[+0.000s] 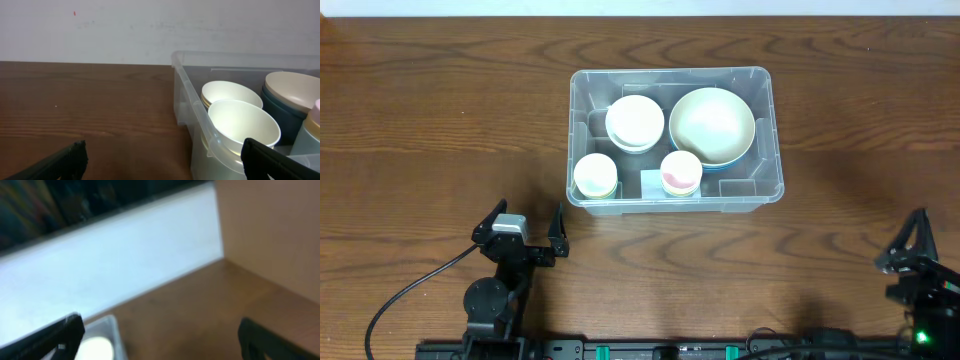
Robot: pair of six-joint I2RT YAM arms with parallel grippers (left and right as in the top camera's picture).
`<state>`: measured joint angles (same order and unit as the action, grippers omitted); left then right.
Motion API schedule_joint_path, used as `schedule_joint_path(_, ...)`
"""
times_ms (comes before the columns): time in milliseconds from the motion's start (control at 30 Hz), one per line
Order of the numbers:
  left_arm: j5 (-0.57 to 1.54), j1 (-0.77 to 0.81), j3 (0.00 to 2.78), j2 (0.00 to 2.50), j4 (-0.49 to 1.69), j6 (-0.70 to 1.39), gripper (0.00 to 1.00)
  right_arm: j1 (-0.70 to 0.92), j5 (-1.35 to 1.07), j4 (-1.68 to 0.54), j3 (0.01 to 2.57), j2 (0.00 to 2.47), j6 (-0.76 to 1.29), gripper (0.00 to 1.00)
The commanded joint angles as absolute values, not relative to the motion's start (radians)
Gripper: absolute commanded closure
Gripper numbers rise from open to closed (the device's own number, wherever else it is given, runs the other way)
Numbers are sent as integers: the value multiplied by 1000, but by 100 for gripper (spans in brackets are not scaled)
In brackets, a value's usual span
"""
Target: Pack container
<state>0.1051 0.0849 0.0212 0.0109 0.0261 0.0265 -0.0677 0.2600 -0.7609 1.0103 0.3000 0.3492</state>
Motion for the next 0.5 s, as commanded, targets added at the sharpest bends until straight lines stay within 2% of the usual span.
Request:
schedule_joint_path(0,120,79,4,4,59,31,2,-54,167,-577,785,212,360,1)
schedule_joint_path(200,120,79,4,4,59,31,2,-54,78,-244,482,113,361,1)
schedule_joint_path(467,120,79,4,4,59,31,2,-54,69,-54,223,15,363,1)
